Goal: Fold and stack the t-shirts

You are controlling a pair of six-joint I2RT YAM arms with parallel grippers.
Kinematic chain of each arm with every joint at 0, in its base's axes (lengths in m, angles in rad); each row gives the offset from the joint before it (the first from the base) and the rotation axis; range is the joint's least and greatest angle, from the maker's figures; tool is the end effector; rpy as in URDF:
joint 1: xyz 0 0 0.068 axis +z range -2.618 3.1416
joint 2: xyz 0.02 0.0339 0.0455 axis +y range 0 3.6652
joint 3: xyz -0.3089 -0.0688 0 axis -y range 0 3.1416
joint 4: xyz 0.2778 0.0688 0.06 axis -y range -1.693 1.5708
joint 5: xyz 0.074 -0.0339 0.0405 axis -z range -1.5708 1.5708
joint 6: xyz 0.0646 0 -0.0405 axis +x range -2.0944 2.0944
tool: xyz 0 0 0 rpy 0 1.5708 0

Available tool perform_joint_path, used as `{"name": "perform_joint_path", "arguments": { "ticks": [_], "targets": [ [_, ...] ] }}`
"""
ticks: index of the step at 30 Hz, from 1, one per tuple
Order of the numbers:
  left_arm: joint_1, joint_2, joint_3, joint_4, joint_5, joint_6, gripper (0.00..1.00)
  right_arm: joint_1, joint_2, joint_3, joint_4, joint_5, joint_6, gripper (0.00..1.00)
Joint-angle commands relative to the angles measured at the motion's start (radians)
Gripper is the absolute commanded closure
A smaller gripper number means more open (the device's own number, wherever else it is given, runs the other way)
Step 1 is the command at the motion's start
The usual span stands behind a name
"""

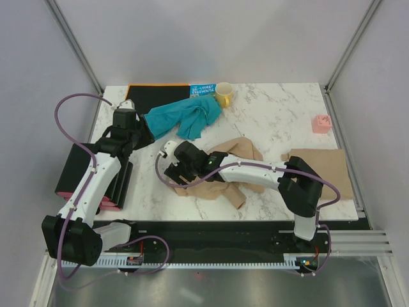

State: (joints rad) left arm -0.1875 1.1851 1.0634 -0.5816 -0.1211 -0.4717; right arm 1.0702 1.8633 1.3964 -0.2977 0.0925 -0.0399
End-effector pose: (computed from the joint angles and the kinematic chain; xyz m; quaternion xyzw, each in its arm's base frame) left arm 0.2885 -0.0468 0.3362 -0.1534 0.8930 -0.0838 0.4147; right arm 0.2375 0.4217 0.2421 -0.4688 0.7905 0.1560 0.3619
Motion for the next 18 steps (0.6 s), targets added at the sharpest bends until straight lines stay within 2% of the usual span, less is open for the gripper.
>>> {"name": "perform_joint_path", "arguments": {
  "ticks": [1,18],
  "targets": [
    [-0.006,0.001,0.018,0.011,-0.011,0.028,0.46,0.034,0.039,0.055,-0.021,0.015,-0.054,0.15],
    [-0.006,0.001,0.018,0.011,-0.008,0.028,0.46,0.040,0.140,0.099,-0.049,0.016,-0.083,0.16]
  ]
}}
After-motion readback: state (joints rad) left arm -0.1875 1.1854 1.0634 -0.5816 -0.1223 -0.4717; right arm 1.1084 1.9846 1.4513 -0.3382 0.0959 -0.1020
